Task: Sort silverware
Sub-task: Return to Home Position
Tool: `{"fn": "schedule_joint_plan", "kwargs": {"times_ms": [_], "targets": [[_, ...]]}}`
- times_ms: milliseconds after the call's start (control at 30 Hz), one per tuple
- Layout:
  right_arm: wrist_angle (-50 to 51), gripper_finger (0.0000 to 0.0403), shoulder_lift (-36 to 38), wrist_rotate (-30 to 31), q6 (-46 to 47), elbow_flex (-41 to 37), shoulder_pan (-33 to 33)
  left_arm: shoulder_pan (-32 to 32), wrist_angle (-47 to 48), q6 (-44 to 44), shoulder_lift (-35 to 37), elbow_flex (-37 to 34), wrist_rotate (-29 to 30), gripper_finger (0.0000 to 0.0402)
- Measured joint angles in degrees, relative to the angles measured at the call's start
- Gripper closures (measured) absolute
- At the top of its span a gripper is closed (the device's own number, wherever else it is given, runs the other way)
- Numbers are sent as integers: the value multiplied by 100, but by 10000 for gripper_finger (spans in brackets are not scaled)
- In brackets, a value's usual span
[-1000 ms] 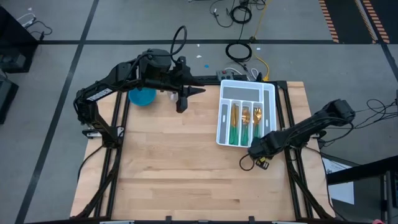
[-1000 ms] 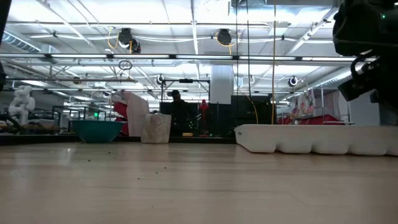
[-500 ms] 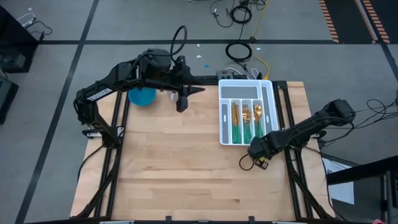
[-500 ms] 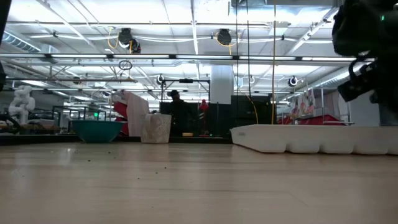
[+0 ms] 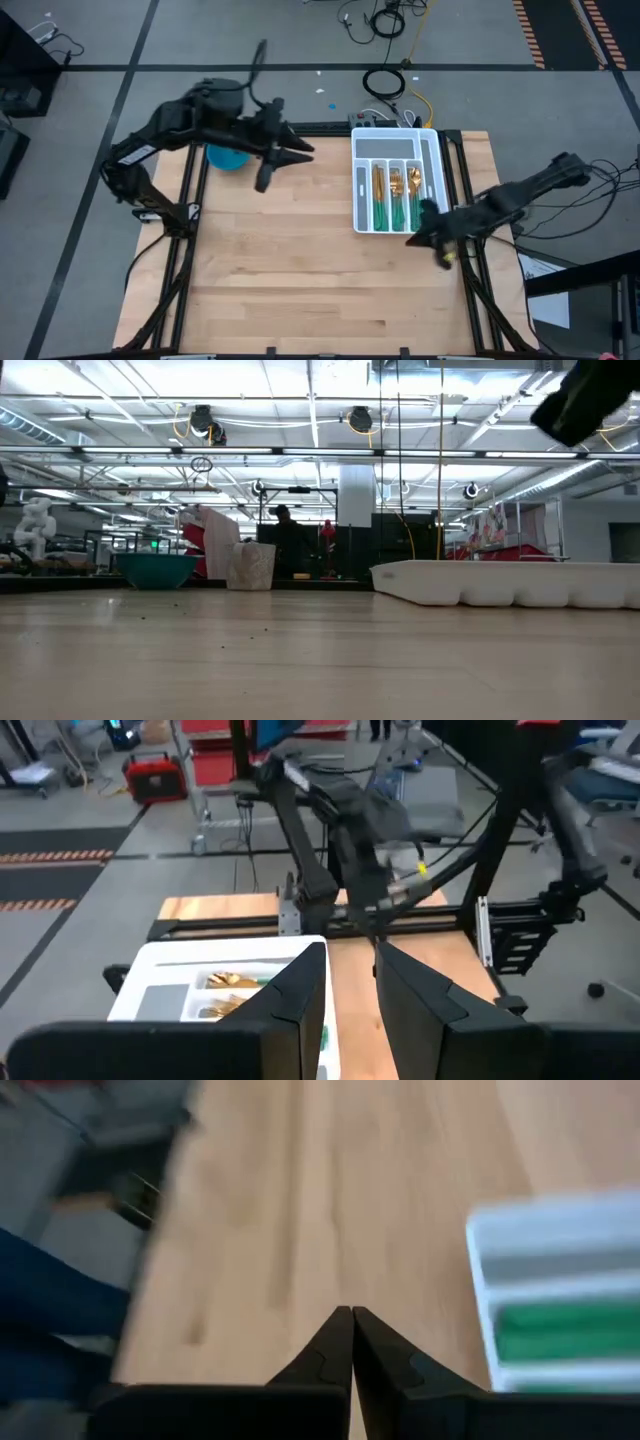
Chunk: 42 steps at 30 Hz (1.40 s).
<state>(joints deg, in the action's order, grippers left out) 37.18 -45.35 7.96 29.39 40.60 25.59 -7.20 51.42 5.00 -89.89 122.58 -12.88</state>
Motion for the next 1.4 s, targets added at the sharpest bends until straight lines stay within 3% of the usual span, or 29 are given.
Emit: {"fn": "schedule_joint_plan", "kwargs": {"times_ms": [200,333,467,633,933,1167,1400], "targets": [[-179,403,1909,288,-755,0,2,251,168,25,423,-140,17,304],[-191,403,2895,535,-1026,2,2,374,214,-31,835,-724,95,304],[-115,403,3491,581,-1145,2,0,569,-304,-316,1360,-1836,1076,304],[136,403,3800,555,-1170,2,0,721,-1668,-586,2307,-3721,1784,304],[156,403,4317,239,-1538,-49,0,1099,-4647,-890,4120,-6689,1627,304],[-759,403,4488,-372,-2045,-524,0,1397,-6007,-914,4979,-7979,1611,304],[-1599,403,4518,-870,-2291,-1037,2,1534,-6561,-874,5429,-8764,1599,304]]}}
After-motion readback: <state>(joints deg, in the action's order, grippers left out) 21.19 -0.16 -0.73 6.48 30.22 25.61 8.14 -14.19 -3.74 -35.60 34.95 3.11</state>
